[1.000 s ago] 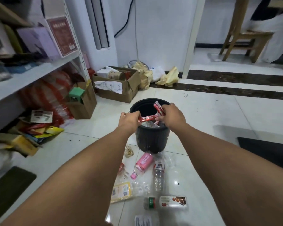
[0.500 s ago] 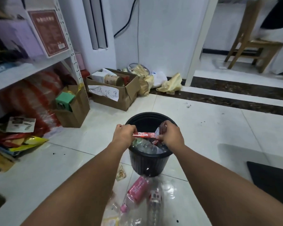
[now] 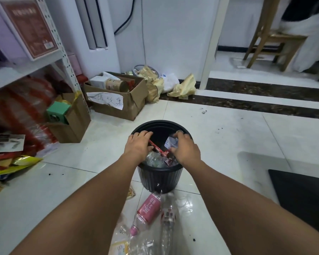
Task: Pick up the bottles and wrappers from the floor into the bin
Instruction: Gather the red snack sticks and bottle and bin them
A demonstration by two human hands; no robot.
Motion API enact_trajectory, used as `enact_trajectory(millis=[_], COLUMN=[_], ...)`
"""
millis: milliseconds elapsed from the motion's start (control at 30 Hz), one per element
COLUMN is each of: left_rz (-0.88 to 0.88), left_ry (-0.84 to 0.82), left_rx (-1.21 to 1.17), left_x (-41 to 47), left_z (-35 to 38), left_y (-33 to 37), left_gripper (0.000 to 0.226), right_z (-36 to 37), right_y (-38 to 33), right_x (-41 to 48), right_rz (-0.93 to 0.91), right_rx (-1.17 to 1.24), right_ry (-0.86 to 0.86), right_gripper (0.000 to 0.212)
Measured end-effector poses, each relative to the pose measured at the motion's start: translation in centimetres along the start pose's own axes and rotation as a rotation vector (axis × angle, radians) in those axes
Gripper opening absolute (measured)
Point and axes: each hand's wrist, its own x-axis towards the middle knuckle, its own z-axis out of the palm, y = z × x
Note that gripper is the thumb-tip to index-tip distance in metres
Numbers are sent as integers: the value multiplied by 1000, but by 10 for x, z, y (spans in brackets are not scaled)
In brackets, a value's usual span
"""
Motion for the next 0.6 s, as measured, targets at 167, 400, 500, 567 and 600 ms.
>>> enact_trajectory(millis=[167, 400, 500, 567, 600], left_rz=[22, 66, 73, 92, 107], left_ry=[21, 29, 51, 86, 88], left_rx=[27, 69, 63, 41, 26], left_x=[-17, -61, -80, -99, -105], left_z=[-17, -47, -63, -75, -79], left_y=[5, 3, 5, 11, 14], left_gripper=[58, 58, 57, 57, 57], right_z=[-14, -42, -53, -65, -70], right_y=[-8, -26, -39, -45, -46], right_x=[-20, -71, -98, -121, -130], right_rz=[-30, -30, -22, -18, -16], right_rx=[-78, -164, -175, -176, -183], right_ry=[-16, -40, -29, 0, 5], right_gripper=[45, 48, 50, 48, 47])
